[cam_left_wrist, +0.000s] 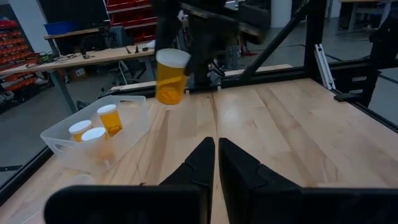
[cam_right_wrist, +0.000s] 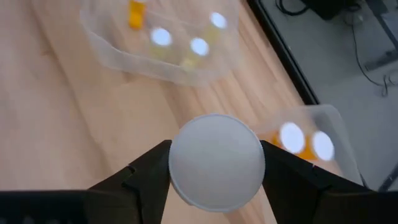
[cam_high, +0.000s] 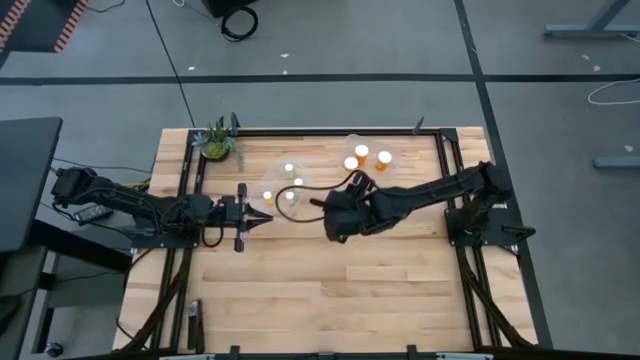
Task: Pick and place medicine bottles into bin by pill shape (circle, oval)
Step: Put the big orange pill bottle into the right transparent bin
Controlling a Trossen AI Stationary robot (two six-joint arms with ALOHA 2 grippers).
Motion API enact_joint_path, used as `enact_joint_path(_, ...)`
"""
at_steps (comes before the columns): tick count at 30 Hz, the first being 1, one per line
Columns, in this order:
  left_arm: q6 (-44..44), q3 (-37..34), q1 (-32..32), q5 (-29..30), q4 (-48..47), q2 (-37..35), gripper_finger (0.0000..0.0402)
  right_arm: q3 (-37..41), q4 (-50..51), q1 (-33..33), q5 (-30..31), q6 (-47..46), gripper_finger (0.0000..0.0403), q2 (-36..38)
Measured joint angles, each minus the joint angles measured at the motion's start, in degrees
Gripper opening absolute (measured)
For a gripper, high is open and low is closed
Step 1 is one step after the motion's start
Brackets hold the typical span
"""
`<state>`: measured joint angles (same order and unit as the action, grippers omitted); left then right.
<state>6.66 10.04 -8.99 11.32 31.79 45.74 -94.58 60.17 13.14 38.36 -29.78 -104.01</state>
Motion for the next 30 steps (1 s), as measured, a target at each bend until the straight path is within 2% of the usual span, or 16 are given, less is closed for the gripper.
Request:
enact_joint_path(9, 0.00, 0.00, 0.00, 0.00, 0.00, 0.00, 0.0037, 14.43, -2.54, -7.22, -0.16, -3.09, 0.0232, 11.65)
enact_joint_path(16, 0.00, 0.00, 0.00, 0.00, 0.00, 0.00, 0.0038, 19.27, -3.53, -17.36, -3.41, -6.04, 0.0232, 20.28)
enact_joint_path(22, 0.00, 0.00, -0.01, 0.00, 0.00, 0.00, 0.0029, 19.54, -6.01, -24.74, -6.07, -4.62, 0.0232, 20.64)
enact_joint_path(30, 0.00, 0.00, -0.01, 0.00, 0.02, 0.00, 0.0035, 19.56, -8.97, -30.96, -9.63, -3.23, 0.0232, 15.09)
